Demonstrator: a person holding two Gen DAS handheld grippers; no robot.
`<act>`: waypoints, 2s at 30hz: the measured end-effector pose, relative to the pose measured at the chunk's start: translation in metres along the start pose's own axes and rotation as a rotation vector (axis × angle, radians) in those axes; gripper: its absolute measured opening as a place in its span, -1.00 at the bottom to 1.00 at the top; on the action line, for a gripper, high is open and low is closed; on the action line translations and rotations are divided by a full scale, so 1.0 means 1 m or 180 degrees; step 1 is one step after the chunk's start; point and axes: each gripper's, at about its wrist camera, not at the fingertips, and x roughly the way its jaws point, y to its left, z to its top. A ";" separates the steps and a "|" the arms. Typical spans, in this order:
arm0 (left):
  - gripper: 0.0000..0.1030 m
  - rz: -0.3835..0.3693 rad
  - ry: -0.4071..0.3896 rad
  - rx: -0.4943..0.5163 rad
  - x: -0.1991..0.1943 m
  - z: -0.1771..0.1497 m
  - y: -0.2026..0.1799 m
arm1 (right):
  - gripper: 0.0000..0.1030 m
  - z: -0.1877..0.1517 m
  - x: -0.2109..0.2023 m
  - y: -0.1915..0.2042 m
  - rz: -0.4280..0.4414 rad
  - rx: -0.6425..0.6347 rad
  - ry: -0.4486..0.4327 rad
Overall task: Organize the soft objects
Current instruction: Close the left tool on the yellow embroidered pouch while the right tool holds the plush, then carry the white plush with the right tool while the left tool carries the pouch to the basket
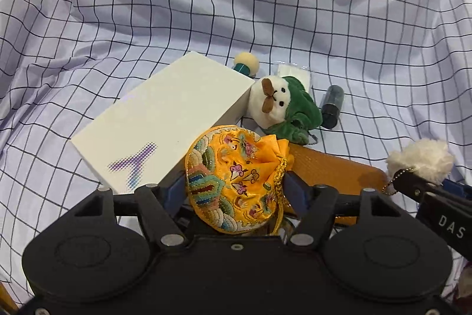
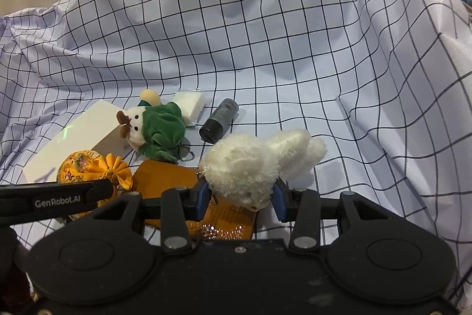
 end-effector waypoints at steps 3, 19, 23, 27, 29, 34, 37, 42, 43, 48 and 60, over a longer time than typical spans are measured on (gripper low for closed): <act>0.25 -0.0047 -0.0039 0.0012 -0.013 -0.003 0.002 | -0.19 -0.002 -0.011 0.001 -0.0003 -0.0007 -0.0028; 0.25 -0.0188 -0.0217 0.0020 -0.105 -0.045 0.025 | -0.19 -0.041 -0.107 0.026 0.0146 -0.0127 -0.0249; 0.26 -0.0184 -0.0231 0.0026 -0.126 -0.065 0.030 | -0.18 -0.058 -0.133 0.029 0.0221 -0.0137 -0.0300; 0.26 -0.0200 -0.0183 0.0012 -0.140 -0.085 0.034 | -0.18 -0.079 -0.157 0.030 0.0295 -0.0150 -0.0334; 0.26 -0.0200 -0.0164 0.0001 -0.146 -0.096 0.035 | -0.18 -0.091 -0.169 0.030 0.0318 -0.0154 -0.0344; 0.26 -0.0180 -0.0134 0.0005 -0.159 -0.119 0.036 | -0.18 -0.116 -0.188 0.027 0.0375 -0.0162 -0.0339; 0.26 -0.0173 -0.0129 -0.0028 -0.166 -0.131 0.037 | -0.18 -0.127 -0.199 0.027 0.0415 -0.0154 -0.0354; 0.26 -0.0150 -0.0125 -0.0076 -0.175 -0.148 0.039 | -0.18 -0.144 -0.218 0.025 0.0490 -0.0135 -0.0407; 0.26 -0.0145 -0.0125 -0.0086 -0.177 -0.151 0.039 | -0.18 -0.148 -0.222 0.024 0.0508 -0.0123 -0.0421; 0.26 -0.0123 -0.0120 -0.0163 -0.180 -0.163 0.040 | -0.18 -0.160 -0.238 0.019 0.0598 -0.0058 -0.0448; 0.26 -0.0172 0.0090 -0.0336 -0.166 -0.176 0.051 | -0.18 -0.175 -0.233 0.019 0.0704 -0.0001 -0.0224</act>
